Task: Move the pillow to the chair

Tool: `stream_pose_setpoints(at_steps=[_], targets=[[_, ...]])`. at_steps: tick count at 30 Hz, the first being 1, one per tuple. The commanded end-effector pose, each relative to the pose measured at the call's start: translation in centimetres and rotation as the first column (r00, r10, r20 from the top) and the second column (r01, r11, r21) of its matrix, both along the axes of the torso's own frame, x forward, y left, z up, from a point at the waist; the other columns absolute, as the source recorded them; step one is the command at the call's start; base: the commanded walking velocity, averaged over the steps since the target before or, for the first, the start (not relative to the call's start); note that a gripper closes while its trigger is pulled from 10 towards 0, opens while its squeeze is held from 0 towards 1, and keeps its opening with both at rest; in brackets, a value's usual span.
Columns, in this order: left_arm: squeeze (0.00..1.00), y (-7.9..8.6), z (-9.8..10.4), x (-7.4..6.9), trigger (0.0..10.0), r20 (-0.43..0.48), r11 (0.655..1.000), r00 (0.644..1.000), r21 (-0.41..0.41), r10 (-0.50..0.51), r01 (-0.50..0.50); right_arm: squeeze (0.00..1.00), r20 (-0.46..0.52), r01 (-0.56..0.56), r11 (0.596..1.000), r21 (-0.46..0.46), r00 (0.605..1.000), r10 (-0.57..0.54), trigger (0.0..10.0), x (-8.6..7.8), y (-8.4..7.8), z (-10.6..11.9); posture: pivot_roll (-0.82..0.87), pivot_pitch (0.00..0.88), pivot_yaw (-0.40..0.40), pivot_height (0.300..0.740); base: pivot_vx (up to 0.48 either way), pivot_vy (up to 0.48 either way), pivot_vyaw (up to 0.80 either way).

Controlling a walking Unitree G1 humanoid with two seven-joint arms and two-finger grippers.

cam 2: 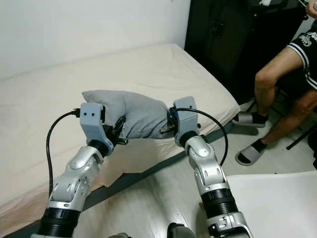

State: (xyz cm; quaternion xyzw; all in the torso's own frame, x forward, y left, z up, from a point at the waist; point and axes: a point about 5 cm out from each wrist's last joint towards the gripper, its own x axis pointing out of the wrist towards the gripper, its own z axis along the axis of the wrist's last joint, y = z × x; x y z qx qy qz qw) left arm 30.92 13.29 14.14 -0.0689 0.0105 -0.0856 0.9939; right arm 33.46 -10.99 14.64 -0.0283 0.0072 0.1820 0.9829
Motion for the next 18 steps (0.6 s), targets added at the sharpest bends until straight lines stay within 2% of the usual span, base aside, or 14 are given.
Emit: stream_pose_setpoints(at_steps=[1,7,14,18], targets=[[0.00,1.48,0.60,0.08,10.0,0.033,0.996,0.997,0.033,0.076,-0.078,0.00,0.018,0.065,0.998,0.014,0.998,-0.066,10.0,0.10,-1.28,0.29,0.01,0.099,0.004,0.740,0.000,0.000,0.00],[0.00,1.49,0.62,0.09,10.0,0.032,0.996,0.996,0.031,0.078,-0.079,0.00,0.017,0.067,0.998,0.012,0.998,-0.068,10.0,0.11,-1.28,0.28,0.00,0.101,0.004,0.740,0.000,0.000,0.00],[0.00,1.46,0.63,0.12,10.0,0.033,0.996,0.996,0.029,0.079,-0.080,0.00,0.037,0.038,0.998,-0.046,0.999,-0.036,10.0,0.01,-1.02,0.37,0.00,0.101,0.004,0.740,0.000,0.000,0.00],[0.00,1.46,0.64,0.10,10.0,0.033,0.996,0.996,0.029,0.081,-0.082,0.00,0.036,0.028,0.998,-0.052,0.999,-0.026,10.0,0.03,-0.86,0.35,0.00,0.104,0.002,0.740,0.000,0.000,0.64]])
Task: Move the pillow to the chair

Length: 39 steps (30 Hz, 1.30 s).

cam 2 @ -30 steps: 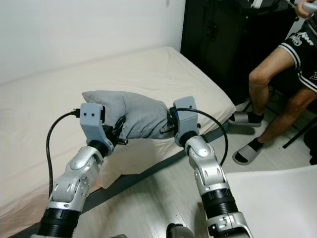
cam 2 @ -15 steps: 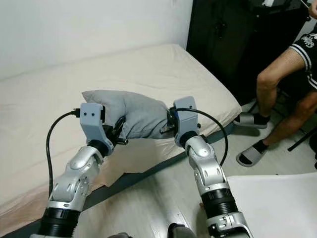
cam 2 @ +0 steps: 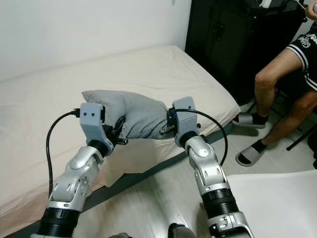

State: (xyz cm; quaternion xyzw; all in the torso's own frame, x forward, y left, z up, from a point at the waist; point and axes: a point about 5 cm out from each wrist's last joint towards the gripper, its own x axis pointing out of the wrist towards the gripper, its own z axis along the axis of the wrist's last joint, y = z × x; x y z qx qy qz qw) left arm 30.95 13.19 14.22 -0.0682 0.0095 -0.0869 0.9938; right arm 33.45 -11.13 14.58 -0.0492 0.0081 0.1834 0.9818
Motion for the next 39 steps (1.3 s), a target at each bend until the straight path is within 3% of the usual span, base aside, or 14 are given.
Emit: stream_pose_setpoints(at_steps=[1,32,34,39], targets=[[0.00,1.56,0.57,0.05,10.0,0.031,0.996,0.996,0.028,0.084,-0.085,0.00,0.031,0.027,1.000,-0.012,0.999,-0.027,10.0,0.05,-0.69,0.40,0.00,0.104,0.002,0.740,0.000,0.000,0.80],[0.00,1.43,0.77,0.12,10.0,0.035,0.997,0.997,0.024,0.071,-0.072,0.00,0.034,0.034,0.999,-0.010,0.999,-0.033,10.0,0.04,-0.71,0.39,0.01,0.103,0.008,0.740,0.000,0.000,0.80],[0.00,1.38,0.85,0.14,10.0,0.040,0.997,0.997,0.023,0.068,-0.069,0.00,0.033,0.050,0.998,0.038,0.998,-0.052,10.0,0.03,-0.91,0.51,0.01,0.103,0.008,0.740,0.000,0.000,0.00],[0.00,1.32,0.98,0.16,10.0,0.047,0.998,0.997,0.019,0.065,-0.066,0.00,0.039,0.049,0.998,0.034,0.998,-0.050,10.0,0.07,-0.97,0.58,0.01,0.103,0.008,0.740,0.000,0.000,0.00]])
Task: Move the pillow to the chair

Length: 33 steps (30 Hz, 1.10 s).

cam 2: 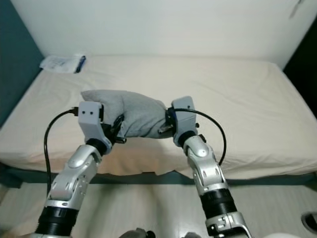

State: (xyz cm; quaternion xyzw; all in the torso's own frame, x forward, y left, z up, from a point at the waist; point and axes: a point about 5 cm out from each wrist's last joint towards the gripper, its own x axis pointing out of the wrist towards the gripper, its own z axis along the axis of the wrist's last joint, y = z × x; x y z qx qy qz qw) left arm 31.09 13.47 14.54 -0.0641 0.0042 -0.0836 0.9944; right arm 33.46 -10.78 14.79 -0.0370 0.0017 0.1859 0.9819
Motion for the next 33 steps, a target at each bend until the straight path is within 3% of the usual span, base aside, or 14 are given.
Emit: stream_pose_setpoints(at_steps=[1,11,29,33], targets=[[0.00,1.03,0.68,0.01,10.0,0.038,0.998,0.998,0.010,0.057,-0.057,0.00,0.031,0.055,0.998,0.009,0.998,-0.055,10.0,0.05,-1.29,0.36,0.01,0.098,0.010,0.740,0.000,0.000,0.00],[0.00,0.91,0.87,0.05,10.0,0.048,0.999,0.998,0.003,0.047,-0.047,0.00,0.033,0.056,0.998,0.015,0.998,-0.057,10.0,0.05,-1.29,0.37,0.01,0.093,0.010,0.740,0.000,0.000,0.00],[0.00,1.06,1.03,-0.02,10.0,0.062,0.999,0.997,-0.009,0.051,-0.051,0.00,0.032,0.058,0.998,0.017,0.998,-0.059,10.0,0.05,-1.36,0.34,0.01,0.094,0.011,0.740,0.412,0.000,0.00],[0.00,1.23,0.95,-0.02,10.0,0.058,0.997,0.996,-0.018,0.071,-0.070,0.00,0.032,0.057,0.998,0.016,0.998,-0.058,10.0,0.07,-1.39,0.36,0.01,0.095,0.010,0.740,0.000,0.000,0.00]])
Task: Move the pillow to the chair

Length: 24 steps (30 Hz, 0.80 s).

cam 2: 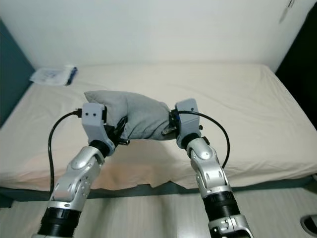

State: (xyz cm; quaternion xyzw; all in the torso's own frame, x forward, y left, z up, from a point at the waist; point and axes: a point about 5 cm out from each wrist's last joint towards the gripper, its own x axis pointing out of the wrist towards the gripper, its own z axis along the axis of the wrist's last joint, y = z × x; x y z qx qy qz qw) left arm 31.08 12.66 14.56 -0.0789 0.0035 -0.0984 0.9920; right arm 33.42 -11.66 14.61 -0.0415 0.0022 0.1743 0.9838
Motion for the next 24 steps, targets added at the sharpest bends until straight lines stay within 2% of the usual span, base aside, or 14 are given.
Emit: stream_pose_setpoints(at_steps=[1,24], targets=[[0.00,2.04,0.93,0.00,10.0,0.057,0.995,0.993,0.011,0.100,-0.101,0.00,0.031,0.034,0.999,0.024,0.999,-0.034,10.0,0.11,-0.51,0.54,0.01,0.095,0.010,0.740,0.000,0.000,0.00],[0.00,2.26,1.01,0.02,10.0,0.064,0.992,0.990,-0.002,0.125,-0.125,0.00,0.035,0.029,0.999,0.022,0.999,-0.030,10.0,0.18,-0.50,0.70,0.00,0.097,0.001,0.740,0.000,0.000,0.00]])
